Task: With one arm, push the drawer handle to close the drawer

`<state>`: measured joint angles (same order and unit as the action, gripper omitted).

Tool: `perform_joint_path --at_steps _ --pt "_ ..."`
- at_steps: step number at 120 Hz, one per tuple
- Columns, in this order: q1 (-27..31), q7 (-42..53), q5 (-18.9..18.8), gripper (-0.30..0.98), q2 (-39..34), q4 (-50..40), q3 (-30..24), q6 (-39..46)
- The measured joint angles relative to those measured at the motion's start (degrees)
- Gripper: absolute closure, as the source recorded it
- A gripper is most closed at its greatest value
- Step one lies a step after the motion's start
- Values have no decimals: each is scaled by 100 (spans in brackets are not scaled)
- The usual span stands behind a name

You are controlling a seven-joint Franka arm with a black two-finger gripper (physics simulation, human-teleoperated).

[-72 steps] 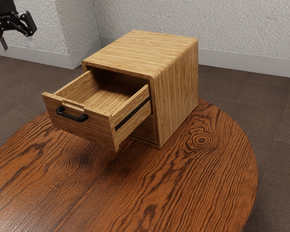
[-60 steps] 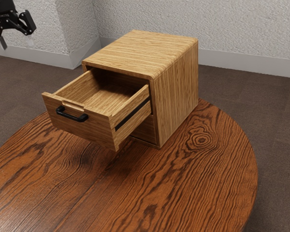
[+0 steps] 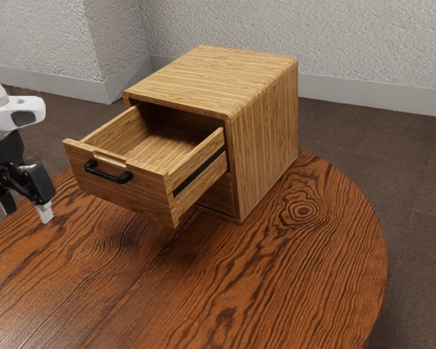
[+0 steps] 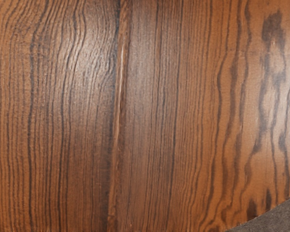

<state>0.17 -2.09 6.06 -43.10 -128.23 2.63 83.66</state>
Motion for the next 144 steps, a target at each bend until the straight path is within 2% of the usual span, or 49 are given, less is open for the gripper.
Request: perform_joint_path --at_steps 7,13,21,30,38,52,55,72,87,103,126,144 --pt "197 5 19 2 -213 -808 -285 388" --pt "237 60 -91 2 7 -1107 -375 789" --pt "200 253 -320 2 515 -1238 -410 1461" --pt "139 412 -601 2 729 -1272 -420 2045" --pt "146 502 -760 2 742 -1305 -401 2429" --pt "167 601 -793 2 466 -1580 -307 2861" --pt "169 620 -794 6 431 -1597 -300 2927" --pt "122 716 -801 44 569 -1444 -177 3248" --pt "92 783 -802 62 979 -1374 -17 3681" --pt "40 848 -829 71 1067 -1360 16 3985" --pt "-113 909 -793 76 891 -1411 -22 4154" --pt "-111 940 -785 78 1259 -1310 14 4236"
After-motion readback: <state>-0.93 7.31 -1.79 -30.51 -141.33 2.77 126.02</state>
